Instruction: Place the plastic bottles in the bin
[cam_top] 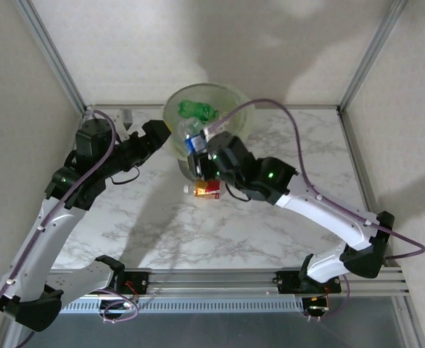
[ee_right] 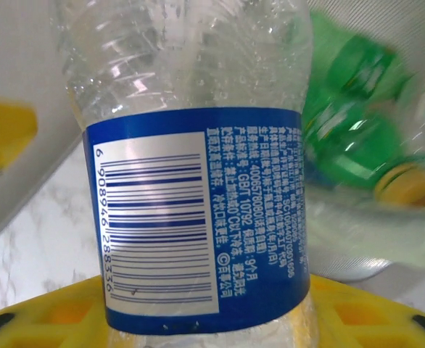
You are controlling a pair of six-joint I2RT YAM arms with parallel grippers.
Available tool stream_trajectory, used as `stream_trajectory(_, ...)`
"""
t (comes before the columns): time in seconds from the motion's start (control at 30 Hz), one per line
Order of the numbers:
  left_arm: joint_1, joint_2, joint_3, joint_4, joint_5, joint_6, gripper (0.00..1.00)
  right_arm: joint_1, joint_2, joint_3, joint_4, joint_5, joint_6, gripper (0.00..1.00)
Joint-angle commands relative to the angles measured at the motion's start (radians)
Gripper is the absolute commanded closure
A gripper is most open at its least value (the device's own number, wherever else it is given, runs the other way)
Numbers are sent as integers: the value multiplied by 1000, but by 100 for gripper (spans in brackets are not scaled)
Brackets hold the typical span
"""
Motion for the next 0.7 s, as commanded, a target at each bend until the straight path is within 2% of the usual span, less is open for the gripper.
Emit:
stream_trajectory(0.0, 7, -43, -60, 108, -59, -55, 7, -58, 38, 158, -90, 40, 29, 52)
stream_trajectory(0.13, 7, -77, -137, 118, -106, -83, 9, -131, 131, 324, -173, 37, 25, 53)
stream_trajectory(0.3, 7, -123, -220, 121, -169, -135, 11, -190, 218, 435, -197, 28, -20, 52)
stream_trajectory(0.67, 8, -142, -270, 36, -259, -146, 14, -266, 297, 450, -185, 28, -74, 52)
